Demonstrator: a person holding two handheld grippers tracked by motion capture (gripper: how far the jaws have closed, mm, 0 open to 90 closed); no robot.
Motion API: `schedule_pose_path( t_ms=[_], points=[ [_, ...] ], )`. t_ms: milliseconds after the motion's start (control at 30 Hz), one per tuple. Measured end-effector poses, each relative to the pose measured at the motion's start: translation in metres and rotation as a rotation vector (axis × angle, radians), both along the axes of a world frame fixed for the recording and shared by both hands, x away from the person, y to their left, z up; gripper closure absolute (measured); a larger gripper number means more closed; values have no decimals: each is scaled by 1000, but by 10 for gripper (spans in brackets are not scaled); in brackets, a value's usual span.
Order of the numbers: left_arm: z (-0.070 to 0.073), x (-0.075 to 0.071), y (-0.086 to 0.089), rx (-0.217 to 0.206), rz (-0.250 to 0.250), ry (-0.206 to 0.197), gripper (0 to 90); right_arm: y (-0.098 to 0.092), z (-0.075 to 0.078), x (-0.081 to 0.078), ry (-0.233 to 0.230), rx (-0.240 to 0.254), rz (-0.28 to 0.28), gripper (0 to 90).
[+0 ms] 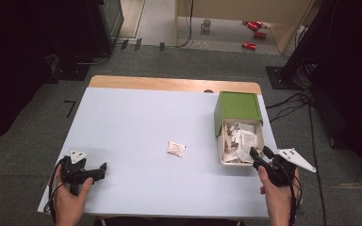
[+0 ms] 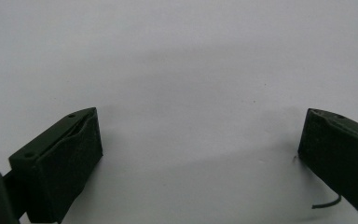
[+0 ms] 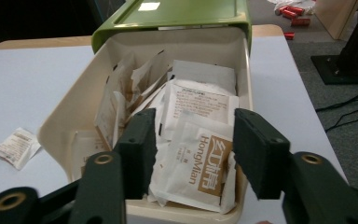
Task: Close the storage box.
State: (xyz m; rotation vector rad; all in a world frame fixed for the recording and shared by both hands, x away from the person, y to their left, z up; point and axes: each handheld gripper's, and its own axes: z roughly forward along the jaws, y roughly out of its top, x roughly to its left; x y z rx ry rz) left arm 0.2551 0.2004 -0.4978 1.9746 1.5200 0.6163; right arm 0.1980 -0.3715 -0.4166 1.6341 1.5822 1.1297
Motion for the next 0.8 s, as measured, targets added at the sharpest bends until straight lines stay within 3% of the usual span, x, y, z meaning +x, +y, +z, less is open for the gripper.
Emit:
schedule_pose_path(
  t_ms=[267, 367, 433, 600, 800],
  points=[
    [0, 0, 0, -1, 0, 0, 0, 0, -2, -1, -27, -16, -11, 550],
    [0, 0, 0, 0, 0, 0, 0, -1, 1, -3, -51, -54, -35, 552],
    [0, 0, 0, 0, 0, 0, 0, -3, 2, -5, -56, -54, -37, 555],
    [0, 0, 0, 0, 0, 0, 0, -8, -1, -4, -24, -48, -51, 566],
    [0, 0, 0, 0, 0, 0, 0, -14, -8, -3, -20, -18, -91, 677]
  ],
)
